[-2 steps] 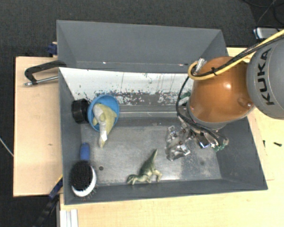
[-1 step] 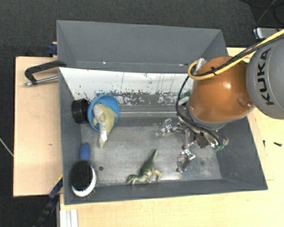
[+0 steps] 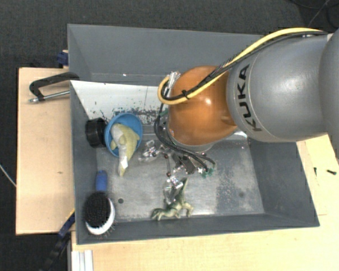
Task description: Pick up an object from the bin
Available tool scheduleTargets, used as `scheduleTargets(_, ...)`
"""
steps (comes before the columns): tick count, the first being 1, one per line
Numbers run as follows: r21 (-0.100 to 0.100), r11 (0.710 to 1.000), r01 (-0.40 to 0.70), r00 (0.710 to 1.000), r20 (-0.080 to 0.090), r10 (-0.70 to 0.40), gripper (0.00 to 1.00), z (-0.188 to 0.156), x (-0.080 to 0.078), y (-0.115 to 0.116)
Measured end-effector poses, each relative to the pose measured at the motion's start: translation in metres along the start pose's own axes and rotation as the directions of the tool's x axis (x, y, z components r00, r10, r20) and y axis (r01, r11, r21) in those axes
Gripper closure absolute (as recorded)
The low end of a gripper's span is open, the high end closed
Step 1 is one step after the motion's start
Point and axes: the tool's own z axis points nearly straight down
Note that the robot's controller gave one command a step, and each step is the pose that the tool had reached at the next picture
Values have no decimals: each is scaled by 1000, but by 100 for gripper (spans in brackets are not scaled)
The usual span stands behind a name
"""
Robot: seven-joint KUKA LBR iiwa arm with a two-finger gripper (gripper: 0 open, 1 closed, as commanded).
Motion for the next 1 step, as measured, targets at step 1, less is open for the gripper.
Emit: scheduleTargets(1, -8, 990, 143, 990, -6, -143, 0, 59, 24, -48)
